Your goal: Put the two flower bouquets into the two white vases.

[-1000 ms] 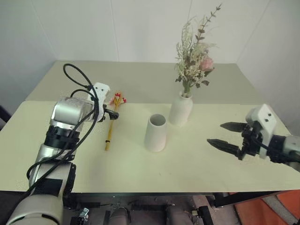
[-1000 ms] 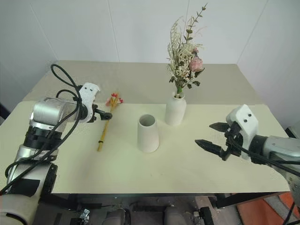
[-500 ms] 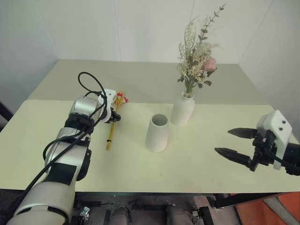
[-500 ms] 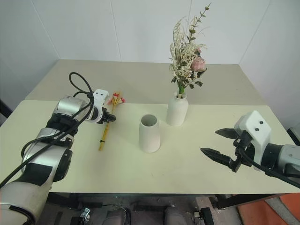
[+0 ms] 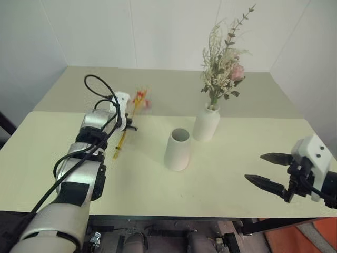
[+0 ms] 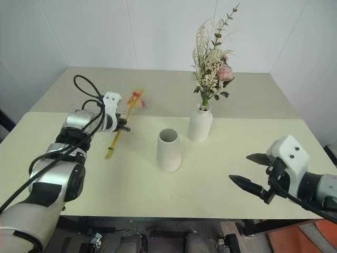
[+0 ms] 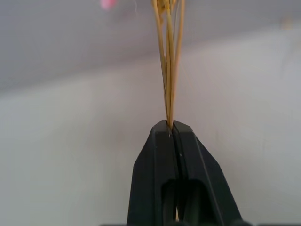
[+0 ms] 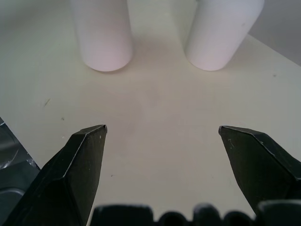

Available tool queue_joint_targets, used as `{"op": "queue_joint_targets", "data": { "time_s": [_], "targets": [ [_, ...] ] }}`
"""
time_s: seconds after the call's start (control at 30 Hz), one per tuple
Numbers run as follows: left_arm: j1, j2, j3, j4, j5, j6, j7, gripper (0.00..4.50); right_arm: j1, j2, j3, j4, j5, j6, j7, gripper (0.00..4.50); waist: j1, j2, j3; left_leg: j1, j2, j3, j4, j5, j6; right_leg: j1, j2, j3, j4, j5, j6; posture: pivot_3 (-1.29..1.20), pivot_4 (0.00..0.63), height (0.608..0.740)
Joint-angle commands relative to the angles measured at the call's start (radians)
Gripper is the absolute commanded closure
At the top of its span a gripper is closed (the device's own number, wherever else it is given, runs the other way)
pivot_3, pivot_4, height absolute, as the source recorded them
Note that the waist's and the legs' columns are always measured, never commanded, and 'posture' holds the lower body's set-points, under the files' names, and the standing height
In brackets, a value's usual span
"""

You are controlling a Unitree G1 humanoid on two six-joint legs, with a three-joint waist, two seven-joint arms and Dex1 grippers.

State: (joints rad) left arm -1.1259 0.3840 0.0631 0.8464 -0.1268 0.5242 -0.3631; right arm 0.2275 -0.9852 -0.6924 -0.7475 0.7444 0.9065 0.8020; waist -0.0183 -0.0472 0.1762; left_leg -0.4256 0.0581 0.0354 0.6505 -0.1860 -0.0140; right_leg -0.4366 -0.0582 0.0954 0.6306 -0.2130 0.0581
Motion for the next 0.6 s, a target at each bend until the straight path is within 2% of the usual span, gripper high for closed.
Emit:
{"op": "queue_joint_targets", "data": {
  "time_s": [0.03,0.1,0.17,0.23,0.3,0.5,0.6],
  "targets": [
    [0.047,-0.026,0.112,-0.201,-0.103,-0.273,-0.056,4.48,0.032,0.013,-0.077,-0.014,-0.047,-0.061,0.018,0.0,0.005,0.0,0.0,0.0,0.0,0.0,0.0,0.0,0.0,0.0,0.0,0.0,0.0,0.001,-0.002,0.0,0.15,0.74],
    [0.035,-0.052,0.218,-0.288,-0.278,-0.221,-0.16,4.48,0.05,0.024,-0.087,-0.002,-0.068,-0.086,0.026,0.0,0.006,0.0,0.0,-0.001,0.0,0.0,0.001,0.0,0.0,0.0,0.0,0.0,0.0,0.003,-0.004,0.0,0.15,0.74],
    [0.031,-0.074,0.288,-0.353,-0.401,-0.209,-0.228,4.48,0.06,0.031,-0.09,0.008,-0.079,-0.1,0.033,0.0,0.006,0.0,0.0,-0.002,0.0,0.0,0.002,0.0,0.0,0.0,0.0,0.0,0.0,0.0,0.001,0.0,0.15,0.74],
    [0.025,-0.117,0.4,-0.444,-0.612,-0.18,-0.307,4.48,0.082,0.042,-0.102,0.012,-0.086,-0.118,0.052,0.0,0.006,0.0,0.0,-0.001,-0.001,0.0,0.003,0.0,0.0,0.001,0.0,0.0,0.0,0.0,0.002,0.0,0.15,0.74],
    [0.029,-0.12,0.439,-0.496,-0.737,-0.112,-0.391,4.48,0.099,0.054,-0.128,0.015,-0.066,-0.132,0.088,0.0,0.005,0.0,0.0,0.0,0.0,0.0,0.003,0.0,0.0,0.003,0.0,0.0,0.0,-0.001,0.003,0.0,0.15,0.74],
    [0.101,-0.109,0.361,-0.619,-0.864,0.018,-0.604,4.48,0.142,0.064,-0.186,0.029,-0.041,-0.128,0.144,0.0,0.002,0.0,0.0,0.011,-0.001,-0.001,0.003,0.0,0.0,0.015,0.0,-0.001,-0.002,-0.002,0.004,0.0,0.15,0.74],
    [0.122,-0.12,0.312,-0.636,-0.859,0.032,-0.652,4.48,0.149,0.07,-0.208,0.036,-0.018,-0.119,0.153,0.0,0.004,0.0,0.0,0.011,-0.002,-0.002,0.005,0.0,0.0,0.016,0.0,0.0,-0.002,-0.003,0.002,0.0,0.15,0.74]
  ]
}}
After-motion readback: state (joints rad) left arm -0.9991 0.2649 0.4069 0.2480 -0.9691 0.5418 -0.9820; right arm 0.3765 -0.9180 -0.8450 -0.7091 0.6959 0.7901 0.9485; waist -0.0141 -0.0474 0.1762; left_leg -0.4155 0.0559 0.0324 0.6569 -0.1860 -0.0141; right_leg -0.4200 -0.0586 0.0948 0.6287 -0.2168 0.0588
